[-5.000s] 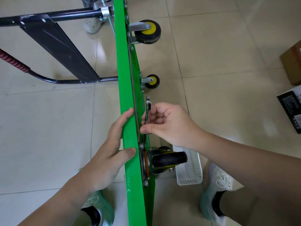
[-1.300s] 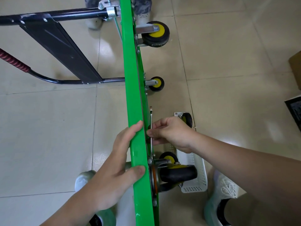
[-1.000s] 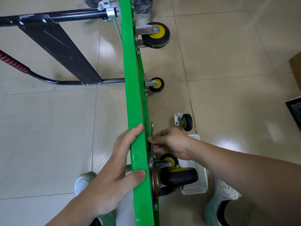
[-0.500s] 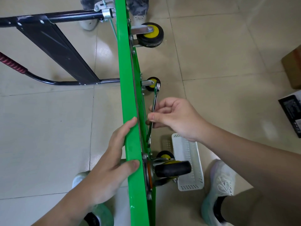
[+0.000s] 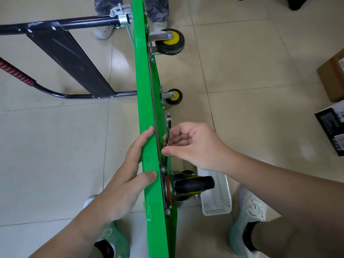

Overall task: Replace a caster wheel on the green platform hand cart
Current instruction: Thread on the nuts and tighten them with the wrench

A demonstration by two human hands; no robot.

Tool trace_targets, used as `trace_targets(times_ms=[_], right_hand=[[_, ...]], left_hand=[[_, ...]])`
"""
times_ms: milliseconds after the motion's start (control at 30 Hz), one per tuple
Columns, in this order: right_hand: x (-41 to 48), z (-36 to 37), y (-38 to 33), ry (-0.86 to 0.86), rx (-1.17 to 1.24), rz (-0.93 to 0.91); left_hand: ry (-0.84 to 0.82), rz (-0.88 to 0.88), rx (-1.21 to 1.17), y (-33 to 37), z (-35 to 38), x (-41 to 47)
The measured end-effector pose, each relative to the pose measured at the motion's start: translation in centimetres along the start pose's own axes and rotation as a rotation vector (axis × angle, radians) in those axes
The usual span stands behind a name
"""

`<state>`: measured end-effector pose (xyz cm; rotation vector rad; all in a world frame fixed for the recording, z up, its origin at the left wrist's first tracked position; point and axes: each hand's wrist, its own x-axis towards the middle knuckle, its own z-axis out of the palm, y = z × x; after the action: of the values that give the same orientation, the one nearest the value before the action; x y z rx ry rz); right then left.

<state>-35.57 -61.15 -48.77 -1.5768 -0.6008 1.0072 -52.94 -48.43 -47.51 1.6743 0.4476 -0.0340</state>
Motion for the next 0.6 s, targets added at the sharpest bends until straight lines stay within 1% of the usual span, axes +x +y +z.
trace_targets(times_ms=[167,500,600], right_hand=[[0.7,0.3,0.1,0.020,-0.063,0.013],[1.9,0.6,1.6,0.035,-0.027,0.163],[2.4,0.8,2.0,0.047,0.022,0.207]], left_hand=[[0.002,0.001,-0.001,0.0,0.0,-0.1],[0.010,-0.011,-0.013,0.1,0.2,-0.2],[0.003,-0.010,0.005,0.1,0.0,-0.1]])
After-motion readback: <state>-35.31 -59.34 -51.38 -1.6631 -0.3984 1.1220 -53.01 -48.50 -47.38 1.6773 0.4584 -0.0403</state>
